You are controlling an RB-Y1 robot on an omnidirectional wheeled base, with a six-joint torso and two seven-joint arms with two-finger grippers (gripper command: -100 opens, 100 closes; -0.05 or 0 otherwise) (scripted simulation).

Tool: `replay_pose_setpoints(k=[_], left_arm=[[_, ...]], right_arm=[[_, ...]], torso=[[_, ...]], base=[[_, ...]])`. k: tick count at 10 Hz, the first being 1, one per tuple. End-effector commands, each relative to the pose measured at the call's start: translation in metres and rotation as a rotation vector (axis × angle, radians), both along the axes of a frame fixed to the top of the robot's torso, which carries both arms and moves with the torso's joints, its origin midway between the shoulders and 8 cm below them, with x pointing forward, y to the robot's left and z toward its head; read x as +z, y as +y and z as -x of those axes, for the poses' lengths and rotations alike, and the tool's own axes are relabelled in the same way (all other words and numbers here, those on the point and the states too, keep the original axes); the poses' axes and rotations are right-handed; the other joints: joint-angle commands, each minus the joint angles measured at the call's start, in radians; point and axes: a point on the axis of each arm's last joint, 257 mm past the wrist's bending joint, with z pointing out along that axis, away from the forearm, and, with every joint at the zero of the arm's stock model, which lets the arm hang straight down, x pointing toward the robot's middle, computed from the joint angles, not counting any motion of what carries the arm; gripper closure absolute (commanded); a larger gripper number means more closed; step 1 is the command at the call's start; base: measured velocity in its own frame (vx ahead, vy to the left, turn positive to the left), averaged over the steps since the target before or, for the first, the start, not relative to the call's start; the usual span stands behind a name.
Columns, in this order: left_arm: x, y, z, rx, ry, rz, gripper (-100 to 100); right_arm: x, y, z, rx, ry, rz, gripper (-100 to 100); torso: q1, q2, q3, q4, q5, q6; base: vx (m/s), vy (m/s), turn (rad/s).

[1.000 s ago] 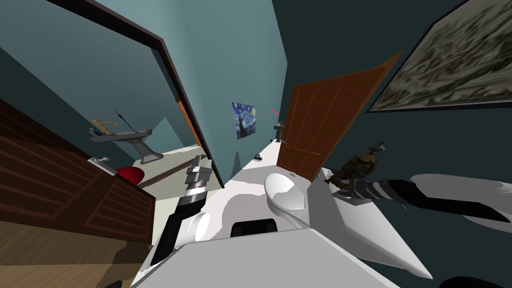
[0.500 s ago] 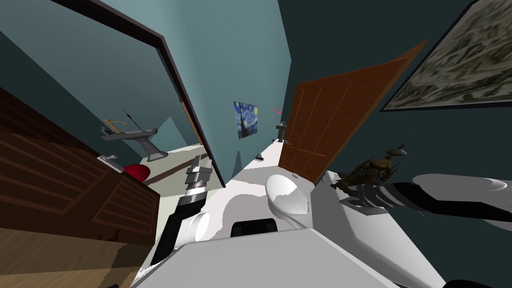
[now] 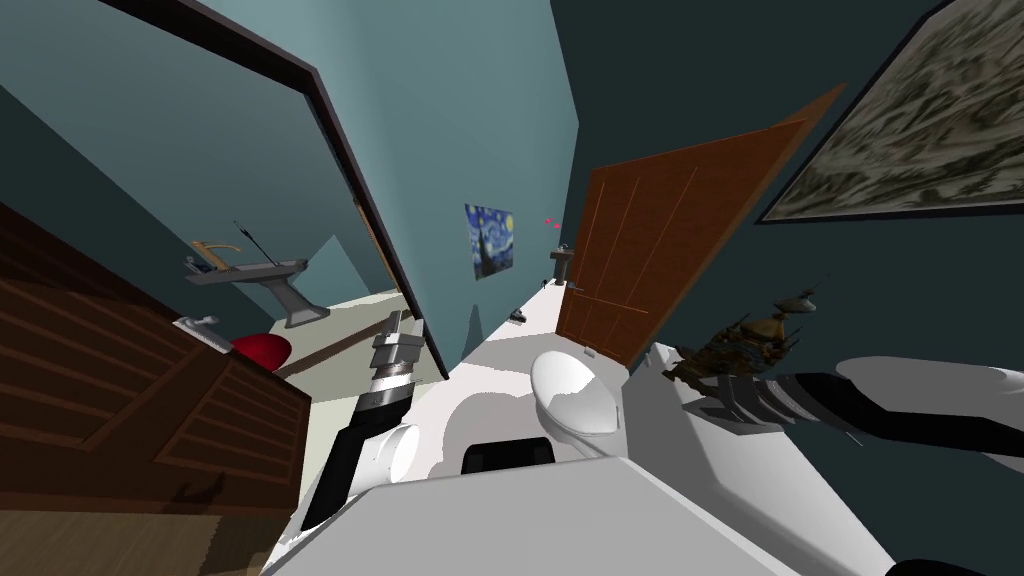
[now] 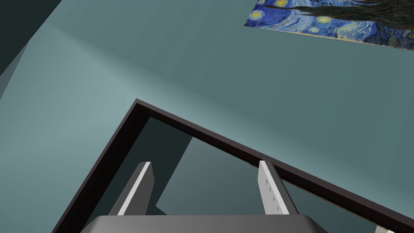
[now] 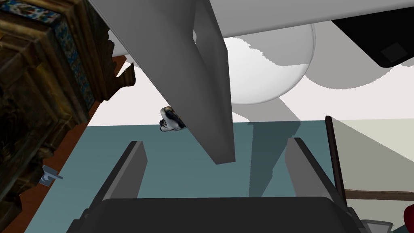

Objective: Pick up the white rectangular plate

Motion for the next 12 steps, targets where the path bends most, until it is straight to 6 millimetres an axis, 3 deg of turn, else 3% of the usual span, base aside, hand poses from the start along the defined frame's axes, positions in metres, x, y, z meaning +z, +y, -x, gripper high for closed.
replay_pose_setpoints(k=[1, 6, 7, 11, 12], left_arm=[[0.000, 0.000, 0.000, 0.000, 0.000, 0.000, 0], [0.000, 0.000, 0.000, 0.000, 0.000, 0.000, 0], [0.000, 0.000, 0.000, 0.000, 0.000, 0.000, 0], [0.000, 0.000, 0.000, 0.000, 0.000, 0.000, 0], [0.000, 0.000, 0.000, 0.000, 0.000, 0.000, 0]], right_arm=[[-0.003, -0.001, 0.006, 0.010, 0.000, 0.001, -100], [-0.013, -0.001, 0.021, 0.026, 0.000, 0.000, -100], [-0.014, -0.001, 0.022, 0.029, 0.000, 0.001, 100], [-0.014, 0.000, 0.022, 0.029, 0.000, 0.000, 100], [-0.014, 0.000, 0.022, 0.029, 0.000, 0.000, 0]], torso=[[0.000, 0.000, 0.000, 0.000, 0.000, 0.000], [-0.001, 0.000, 0.000, 0.000, 0.000, 0.000], [-0.001, 0.003, 0.001, 0.000, 0.000, 0.000], [-0.002, 0.005, 0.003, 0.001, -0.001, 0.000], [-0.002, 0.005, 0.003, 0.001, 0.000, 0.000]], base=[[0.089, 0.005, -0.036], [0.081, 0.013, -0.041], [0.006, 0.000, 0.003], [0.000, 0.000, 0.000], [0.000, 0.000, 0.000]])
